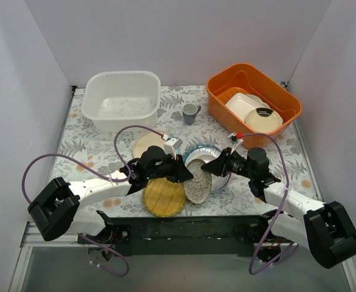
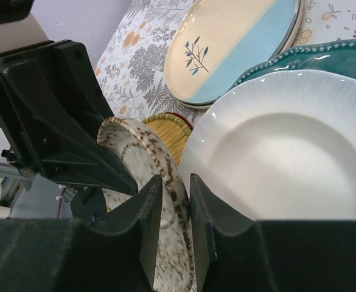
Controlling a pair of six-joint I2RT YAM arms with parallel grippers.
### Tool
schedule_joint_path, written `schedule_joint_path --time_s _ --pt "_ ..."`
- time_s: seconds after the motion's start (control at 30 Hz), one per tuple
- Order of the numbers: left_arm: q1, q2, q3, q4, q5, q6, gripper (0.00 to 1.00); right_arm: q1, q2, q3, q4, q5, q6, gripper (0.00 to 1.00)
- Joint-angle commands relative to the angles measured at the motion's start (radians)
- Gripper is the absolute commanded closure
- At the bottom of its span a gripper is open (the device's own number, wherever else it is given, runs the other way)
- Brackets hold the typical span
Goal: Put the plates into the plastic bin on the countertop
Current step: Pick up the plate at the center of the board.
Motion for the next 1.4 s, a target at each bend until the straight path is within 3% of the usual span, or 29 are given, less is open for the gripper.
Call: schedule_joint_path --time_s 0.0,0.47,0.83,1.2,1.37 --pt "-0.007 -0.016 0.021 0.002 -0.004 0.007 1.0 0.007 -0.047 0.01 0.054 -0.025 0.012 0.64" --pt "-0.004 -0.074 0.008 -0.007 -0.067 -0.007 1.0 0.007 -0.084 0.019 -0.06 0.034 -0.038 0.21" --pt "-0.006 -0.082 0.028 -0.024 -0.108 -0.012 1.0 0.007 -0.159 0.014 -0.15 0.096 -0.077 0.02" --pt "0.013 -0.062 0.11 -0.082 -0.189 -0.007 1.0 0.007 -0.262 0.014 -0.244 0.163 -0.101 0.02" --pt "0.083 -0.028 0.172 -0.116 -0.16 0.01 1.0 0.007 -0.314 0.022 -0.299 0.182 -0.115 0.02"
